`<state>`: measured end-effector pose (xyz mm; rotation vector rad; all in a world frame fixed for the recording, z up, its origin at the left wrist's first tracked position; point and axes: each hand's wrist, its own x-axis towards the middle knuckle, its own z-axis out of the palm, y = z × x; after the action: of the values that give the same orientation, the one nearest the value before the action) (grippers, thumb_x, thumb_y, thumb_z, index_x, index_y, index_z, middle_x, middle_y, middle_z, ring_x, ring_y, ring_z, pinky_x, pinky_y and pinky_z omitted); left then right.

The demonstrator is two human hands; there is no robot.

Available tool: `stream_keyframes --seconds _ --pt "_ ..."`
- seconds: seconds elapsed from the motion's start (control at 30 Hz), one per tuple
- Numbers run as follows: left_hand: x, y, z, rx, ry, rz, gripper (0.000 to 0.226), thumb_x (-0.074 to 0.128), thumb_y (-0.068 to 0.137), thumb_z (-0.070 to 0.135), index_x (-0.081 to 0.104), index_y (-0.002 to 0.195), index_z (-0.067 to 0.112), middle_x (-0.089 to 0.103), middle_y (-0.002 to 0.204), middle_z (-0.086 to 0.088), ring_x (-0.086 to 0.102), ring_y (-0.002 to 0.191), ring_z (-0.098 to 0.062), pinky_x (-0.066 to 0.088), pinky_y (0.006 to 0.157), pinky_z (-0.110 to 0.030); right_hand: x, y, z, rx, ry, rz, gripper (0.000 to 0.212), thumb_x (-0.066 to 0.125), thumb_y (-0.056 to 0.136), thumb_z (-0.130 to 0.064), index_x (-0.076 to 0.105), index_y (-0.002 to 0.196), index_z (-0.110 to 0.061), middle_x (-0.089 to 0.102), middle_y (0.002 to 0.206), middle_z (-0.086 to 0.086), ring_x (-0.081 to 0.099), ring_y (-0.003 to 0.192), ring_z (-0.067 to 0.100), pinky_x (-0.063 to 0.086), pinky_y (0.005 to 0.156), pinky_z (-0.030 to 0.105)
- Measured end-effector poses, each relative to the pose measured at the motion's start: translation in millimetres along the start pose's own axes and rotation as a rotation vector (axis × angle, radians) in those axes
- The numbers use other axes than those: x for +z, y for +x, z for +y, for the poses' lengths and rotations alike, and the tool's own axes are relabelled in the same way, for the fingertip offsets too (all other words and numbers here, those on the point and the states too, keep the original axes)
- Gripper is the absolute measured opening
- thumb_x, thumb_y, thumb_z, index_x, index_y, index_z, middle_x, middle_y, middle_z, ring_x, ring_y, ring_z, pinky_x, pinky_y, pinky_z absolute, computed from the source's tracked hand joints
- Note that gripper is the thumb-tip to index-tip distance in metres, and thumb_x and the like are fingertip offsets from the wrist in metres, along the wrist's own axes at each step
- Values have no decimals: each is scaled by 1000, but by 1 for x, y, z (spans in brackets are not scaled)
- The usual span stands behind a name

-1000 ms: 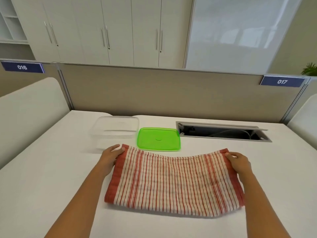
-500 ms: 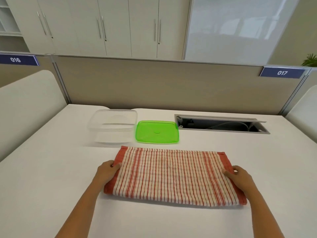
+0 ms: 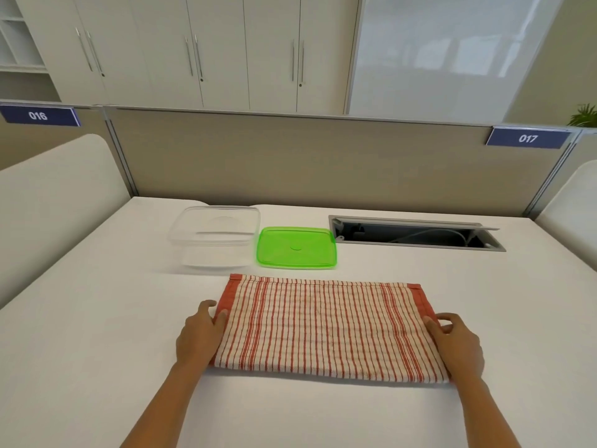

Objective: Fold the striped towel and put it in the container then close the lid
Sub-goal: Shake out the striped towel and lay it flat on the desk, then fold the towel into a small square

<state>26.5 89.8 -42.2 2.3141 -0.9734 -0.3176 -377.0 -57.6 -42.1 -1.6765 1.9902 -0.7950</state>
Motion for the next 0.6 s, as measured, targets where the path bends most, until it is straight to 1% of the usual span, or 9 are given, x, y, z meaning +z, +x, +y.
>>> stream_keyframes --seconds 0.07,0.1,0.2,0.27,0.37,0.43,0.5,0.6 --pt "0 -3 0 -39 -22 25 43 42 94 37 45 131 15 67 115 -16 66 98 -33 54 82 -45 0 -3 2 10 -7 -3 37 51 91 -43 54 117 -17 71 100 9 59 72 22 49 68 35" --pt "1 -4 -1 -43 -27 41 42 42 95 36 45 131 14 67 115 -17 66 98 -34 54 83 -45 0 -6 2 6 -22 2 36 52 91 -41 55 117 -17 71 100 9 59 72 22 49 68 35" --pt "5 -12 0 0 -15 96 37 40 96 32 51 125 13 69 109 -14 66 92 -31 54 77 -43 2 -15 4 -22 -109 51 29 50 92 -35 57 113 -16 71 94 7 61 70 22 51 67 35" --pt "6 -16 2 23 -1 133 34 39 96 31 55 121 13 70 107 -12 67 89 -29 55 75 -42 4 -20 3 -25 -137 96 26 49 93 -34 59 110 -17 71 93 6 62 73 23 52 68 35" --pt "6 -17 4 47 43 165 34 41 95 31 55 121 14 67 110 -10 66 90 -27 54 74 -40 5 -22 0 -20 -158 123 26 48 94 -33 60 110 -16 70 93 7 59 72 22 50 67 33" --pt "5 -16 2 62 35 165 34 44 94 30 54 122 13 64 113 -11 65 91 -27 54 74 -41 3 -22 -1 1 -125 127 28 48 94 -33 61 110 -15 71 95 8 62 75 25 51 69 35" --pt "4 -12 -1 67 -4 151 34 47 94 28 55 122 11 62 115 -13 63 94 -28 54 76 -42 0 -20 -5 38 -54 126 29 49 93 -33 62 110 -14 71 97 10 64 80 28 51 72 38" --pt "6 -7 -3 83 -86 134 30 47 94 23 60 118 8 63 113 -17 62 95 -29 53 80 -41 -9 -13 -19 56 58 96 30 49 93 -32 63 111 -13 71 98 12 57 76 24 48 72 37"
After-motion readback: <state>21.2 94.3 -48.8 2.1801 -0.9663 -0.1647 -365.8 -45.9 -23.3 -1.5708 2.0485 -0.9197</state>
